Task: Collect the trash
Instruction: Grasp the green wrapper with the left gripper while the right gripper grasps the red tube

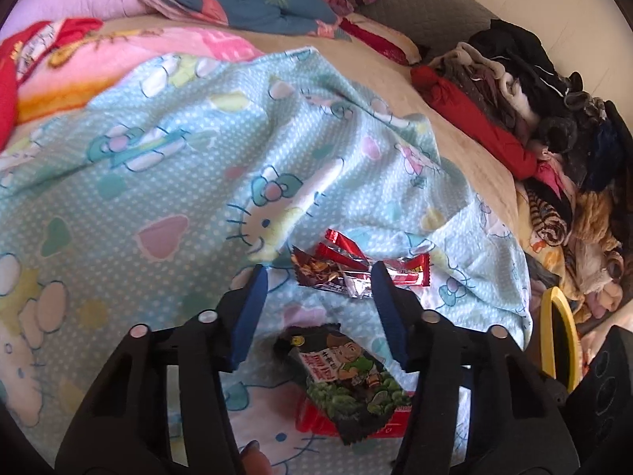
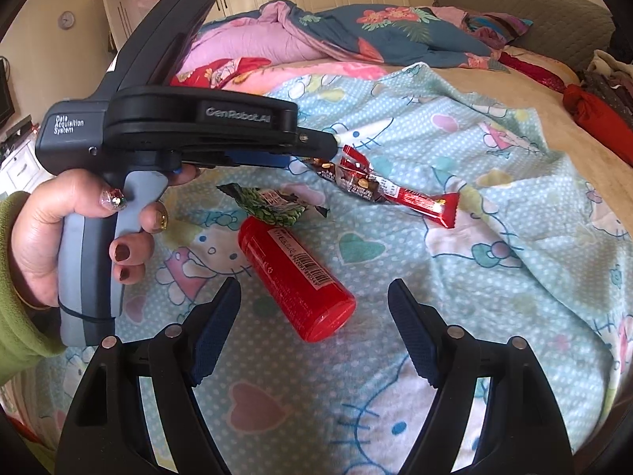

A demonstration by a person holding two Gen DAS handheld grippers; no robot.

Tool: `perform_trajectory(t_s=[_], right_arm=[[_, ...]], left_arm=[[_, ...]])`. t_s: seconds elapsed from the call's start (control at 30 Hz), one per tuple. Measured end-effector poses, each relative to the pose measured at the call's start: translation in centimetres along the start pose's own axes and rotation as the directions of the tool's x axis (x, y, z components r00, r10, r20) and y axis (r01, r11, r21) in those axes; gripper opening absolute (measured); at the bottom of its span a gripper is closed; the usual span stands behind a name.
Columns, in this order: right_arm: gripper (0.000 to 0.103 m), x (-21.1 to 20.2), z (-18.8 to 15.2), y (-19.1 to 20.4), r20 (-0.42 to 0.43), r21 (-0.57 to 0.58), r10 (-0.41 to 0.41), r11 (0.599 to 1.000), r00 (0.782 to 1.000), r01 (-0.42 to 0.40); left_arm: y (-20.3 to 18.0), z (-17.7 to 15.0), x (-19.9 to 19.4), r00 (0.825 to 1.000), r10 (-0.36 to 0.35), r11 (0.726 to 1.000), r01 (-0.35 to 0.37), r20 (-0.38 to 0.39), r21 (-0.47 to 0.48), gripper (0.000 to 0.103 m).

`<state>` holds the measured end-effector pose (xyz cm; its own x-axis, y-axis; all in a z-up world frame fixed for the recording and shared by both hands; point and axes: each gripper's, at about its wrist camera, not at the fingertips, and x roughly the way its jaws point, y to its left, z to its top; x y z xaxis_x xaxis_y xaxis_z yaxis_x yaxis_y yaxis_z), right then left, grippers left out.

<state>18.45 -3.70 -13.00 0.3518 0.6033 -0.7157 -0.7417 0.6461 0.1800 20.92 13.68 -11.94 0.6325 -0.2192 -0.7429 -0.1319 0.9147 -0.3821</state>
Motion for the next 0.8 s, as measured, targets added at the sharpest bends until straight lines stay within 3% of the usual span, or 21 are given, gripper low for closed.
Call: perform_trajectory(t_s=[0.27,0.4,0.53,0.63,0.8], right_arm=[[0.061,1.3,-0.2,0.6,-0.014,-0.003,0.026,1.0,1.0,-0.026],[0.047,1.3,-0.1,0.7,-0.009,-0.005,0.043,0.999,0.999,-0.043],[0.043,0.8,-0.4,0.7,-0.014,0.0,0.062,0.998,0.998,-0.062],[0.041,0.2,-0.7,0.8,-0.029,0.011,0.062,0.998,0.998,-0.062],[0.039,-0.9,-1.2,0.4,-0.044,0.035,0.052,0.998,0.998,-0.05]], left_arm=[[0.7,0.1,1.6,0.999,-0.028,0.999,0.027,-0.029,-0.047,0.04],[0.9,0.0,1.9,0.999,-0.034,0.998,0.033,-0.025,-0.062,0.029],[0.9,-0.1,1.9,0.998,-0.05,0.997,0.049,-0.022,-0.066,0.021],[0.4,-0.2,1.6,0.999,-0.052,0.997,0.052,-0.009,-0.049,0.004],[-0.7,-0.5,0.9,0.997,-0.076,0.997,0.076,0.006,-0.013,0.001]])
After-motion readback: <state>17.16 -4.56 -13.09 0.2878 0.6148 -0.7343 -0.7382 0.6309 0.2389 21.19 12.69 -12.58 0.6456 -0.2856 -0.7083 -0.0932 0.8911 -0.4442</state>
